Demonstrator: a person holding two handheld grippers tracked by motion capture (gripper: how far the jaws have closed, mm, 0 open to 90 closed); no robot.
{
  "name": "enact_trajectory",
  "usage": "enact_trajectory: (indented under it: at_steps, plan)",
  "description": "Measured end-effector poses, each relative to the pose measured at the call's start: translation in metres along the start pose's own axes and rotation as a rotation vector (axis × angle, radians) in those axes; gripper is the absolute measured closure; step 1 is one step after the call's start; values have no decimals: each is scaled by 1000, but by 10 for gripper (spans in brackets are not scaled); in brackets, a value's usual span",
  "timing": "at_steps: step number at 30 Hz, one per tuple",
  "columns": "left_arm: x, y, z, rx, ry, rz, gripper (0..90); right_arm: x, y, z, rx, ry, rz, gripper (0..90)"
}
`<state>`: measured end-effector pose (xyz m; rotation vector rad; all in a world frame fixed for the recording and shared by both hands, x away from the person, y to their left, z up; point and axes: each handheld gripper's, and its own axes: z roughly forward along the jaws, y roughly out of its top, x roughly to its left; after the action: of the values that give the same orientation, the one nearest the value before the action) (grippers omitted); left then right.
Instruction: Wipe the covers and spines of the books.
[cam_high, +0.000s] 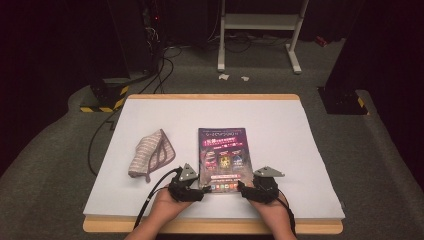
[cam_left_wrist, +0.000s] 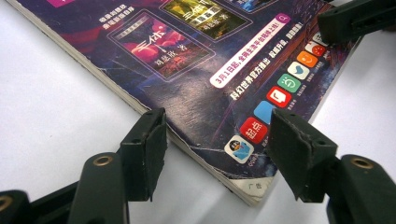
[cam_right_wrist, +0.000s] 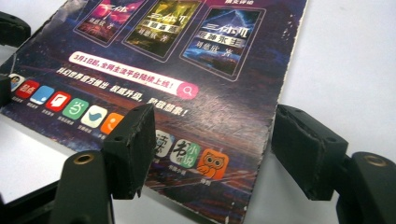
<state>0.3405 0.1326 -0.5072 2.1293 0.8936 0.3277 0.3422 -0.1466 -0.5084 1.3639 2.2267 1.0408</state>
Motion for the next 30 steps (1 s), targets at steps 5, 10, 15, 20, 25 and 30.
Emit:
enact_trajectory:
  at_steps: [5, 10, 15, 20, 25, 30]
  plan:
    - [-1, 0, 0, -1, 0, -1, 378, 1, 0, 0, -1, -3, 12, 299]
    - [-2, 0, 1, -5, 6, 6, 384, 0, 0, 0, -6, -6, 22, 329]
    - [-2, 0, 1, -4, 11, 4, 389, 0, 0, -1, -15, -7, 30, 340]
    - [-2, 0, 1, -3, 9, 1, 391, 0, 0, -1, -28, -10, 30, 341]
    - [-2, 0, 1, -6, 10, 4, 392, 1, 1, -1, -29, -15, 28, 337]
    - [-2, 0, 1, -3, 15, 6, 391, 1, 1, 0, -18, -15, 17, 310]
